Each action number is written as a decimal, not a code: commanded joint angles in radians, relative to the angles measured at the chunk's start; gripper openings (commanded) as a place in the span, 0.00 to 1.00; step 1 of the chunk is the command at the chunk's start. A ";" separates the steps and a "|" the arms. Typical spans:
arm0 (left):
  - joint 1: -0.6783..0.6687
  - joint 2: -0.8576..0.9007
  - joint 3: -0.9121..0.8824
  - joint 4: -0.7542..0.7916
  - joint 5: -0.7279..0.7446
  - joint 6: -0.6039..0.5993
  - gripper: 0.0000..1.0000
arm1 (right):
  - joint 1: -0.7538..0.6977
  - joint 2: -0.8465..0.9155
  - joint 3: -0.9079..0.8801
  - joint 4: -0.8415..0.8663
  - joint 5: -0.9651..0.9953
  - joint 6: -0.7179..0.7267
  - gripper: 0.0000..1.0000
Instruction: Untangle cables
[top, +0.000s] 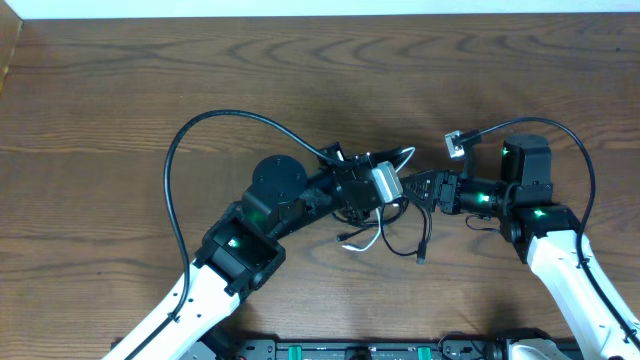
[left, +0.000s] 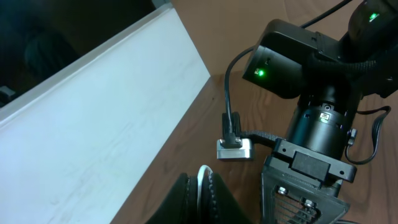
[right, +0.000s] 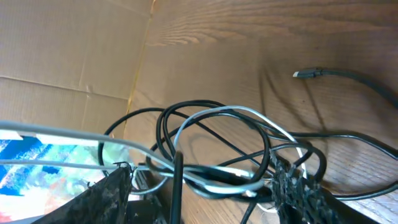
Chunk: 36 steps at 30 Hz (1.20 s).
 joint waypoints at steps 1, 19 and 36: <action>-0.002 -0.002 0.020 0.006 -0.002 -0.013 0.08 | 0.003 -0.004 0.000 0.002 0.018 -0.022 0.70; -0.001 -0.082 0.020 0.107 -0.112 -0.058 0.08 | 0.003 -0.004 0.000 -0.138 0.312 -0.022 0.73; -0.001 -0.110 0.020 -0.112 -0.286 -0.058 0.08 | 0.003 -0.004 0.000 -0.189 0.413 -0.021 0.78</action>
